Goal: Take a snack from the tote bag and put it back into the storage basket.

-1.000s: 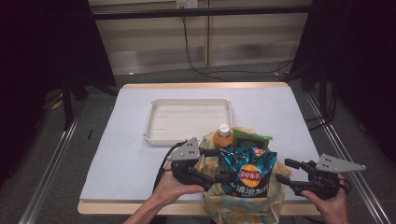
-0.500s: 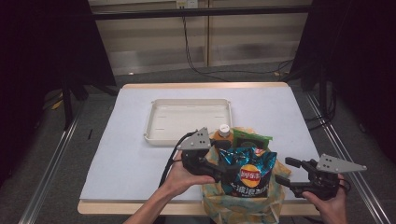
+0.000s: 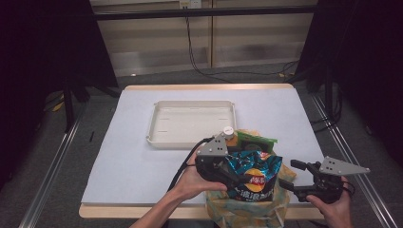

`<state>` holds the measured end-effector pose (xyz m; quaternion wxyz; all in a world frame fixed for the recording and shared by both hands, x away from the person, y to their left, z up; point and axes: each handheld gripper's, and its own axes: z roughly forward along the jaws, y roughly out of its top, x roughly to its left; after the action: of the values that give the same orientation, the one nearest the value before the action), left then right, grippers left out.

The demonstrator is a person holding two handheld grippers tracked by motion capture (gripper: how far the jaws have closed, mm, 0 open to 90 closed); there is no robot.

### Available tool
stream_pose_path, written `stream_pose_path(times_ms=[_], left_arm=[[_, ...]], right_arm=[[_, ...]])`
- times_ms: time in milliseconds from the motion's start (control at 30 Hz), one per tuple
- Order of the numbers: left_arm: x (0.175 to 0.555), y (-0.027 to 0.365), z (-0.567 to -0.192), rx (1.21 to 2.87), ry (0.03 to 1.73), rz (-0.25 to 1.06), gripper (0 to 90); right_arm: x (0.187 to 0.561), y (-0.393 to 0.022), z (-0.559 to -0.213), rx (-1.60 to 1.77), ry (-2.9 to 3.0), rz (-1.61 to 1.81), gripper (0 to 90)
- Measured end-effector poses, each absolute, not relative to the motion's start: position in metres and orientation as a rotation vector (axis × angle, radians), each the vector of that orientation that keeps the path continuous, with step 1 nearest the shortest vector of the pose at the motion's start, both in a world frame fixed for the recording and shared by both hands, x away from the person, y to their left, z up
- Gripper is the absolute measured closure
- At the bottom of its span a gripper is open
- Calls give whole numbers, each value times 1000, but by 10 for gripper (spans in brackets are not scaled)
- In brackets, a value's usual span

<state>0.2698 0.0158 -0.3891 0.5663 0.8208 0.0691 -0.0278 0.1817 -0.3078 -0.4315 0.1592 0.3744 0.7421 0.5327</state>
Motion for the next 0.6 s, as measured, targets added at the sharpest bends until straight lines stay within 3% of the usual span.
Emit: stream_pose_path(times_ms=[133,367,600], left_arm=[[271,16,-392,1936,169,-68,162],[271,18,-392,1923,146,-59,386],[274,23,-394,1897,132,-95,541]], right_arm=[[182,-307,-432,1072,2126,1520,166],[182,-308,-432,1075,2124,1516,169],[182,-308,-432,1075,2117,1515,171]])
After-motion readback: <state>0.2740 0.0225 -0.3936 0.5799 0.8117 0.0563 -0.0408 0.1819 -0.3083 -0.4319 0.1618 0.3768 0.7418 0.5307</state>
